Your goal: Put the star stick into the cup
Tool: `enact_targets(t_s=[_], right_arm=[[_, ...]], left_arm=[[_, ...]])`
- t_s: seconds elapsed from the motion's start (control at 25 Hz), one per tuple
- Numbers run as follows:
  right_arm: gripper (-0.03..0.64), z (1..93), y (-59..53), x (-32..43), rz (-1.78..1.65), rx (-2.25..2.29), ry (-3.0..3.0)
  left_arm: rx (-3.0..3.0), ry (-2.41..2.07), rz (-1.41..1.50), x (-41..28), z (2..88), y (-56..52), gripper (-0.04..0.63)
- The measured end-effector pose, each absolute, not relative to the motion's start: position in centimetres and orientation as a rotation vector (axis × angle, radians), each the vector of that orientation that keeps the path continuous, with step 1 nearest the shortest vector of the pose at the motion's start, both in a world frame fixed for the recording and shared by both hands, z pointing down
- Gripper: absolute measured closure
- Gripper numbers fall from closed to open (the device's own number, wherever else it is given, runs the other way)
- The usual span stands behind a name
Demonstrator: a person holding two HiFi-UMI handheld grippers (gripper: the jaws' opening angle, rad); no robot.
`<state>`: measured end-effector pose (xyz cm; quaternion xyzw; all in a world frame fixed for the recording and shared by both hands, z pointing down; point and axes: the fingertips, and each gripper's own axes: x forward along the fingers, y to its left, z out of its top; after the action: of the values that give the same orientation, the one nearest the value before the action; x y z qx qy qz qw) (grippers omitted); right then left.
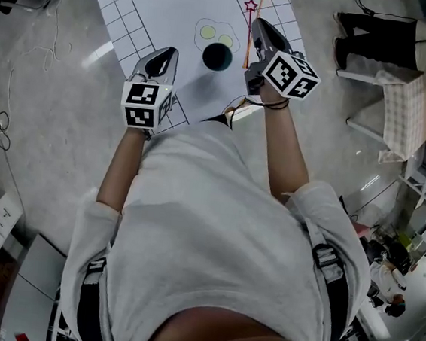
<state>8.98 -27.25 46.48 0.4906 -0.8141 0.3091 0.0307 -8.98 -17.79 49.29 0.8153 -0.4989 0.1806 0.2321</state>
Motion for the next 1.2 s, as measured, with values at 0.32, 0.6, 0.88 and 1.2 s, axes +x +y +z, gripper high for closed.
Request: enact_targets(t_s=[0.32,0.6,0.88,1.2], right_arm=[[0.601,41.5,-24.8,4.9,0.829,1.414,-2.779],[0.601,42.4,-23.9,1.9,0.706,1.307,-2.846],[0.601,44.4,-22.0,1.7,0.634,1.236,-2.770],[0.603,47.1,-19.7,1.2,0.533,1.136,-2.671]], left_arm=[[2.282,-1.360,0.490,-8.4,48.4,-16.7,0.592],[2.277,-1.371,0.494,-8.6,48.3,-16.7,0.592],[2.253,-1.378,0.504,-8.9,49.0,-16.7,0.592],[2.251,-1.359,0.524,-8.3,49.5,-16.8,0.592]])
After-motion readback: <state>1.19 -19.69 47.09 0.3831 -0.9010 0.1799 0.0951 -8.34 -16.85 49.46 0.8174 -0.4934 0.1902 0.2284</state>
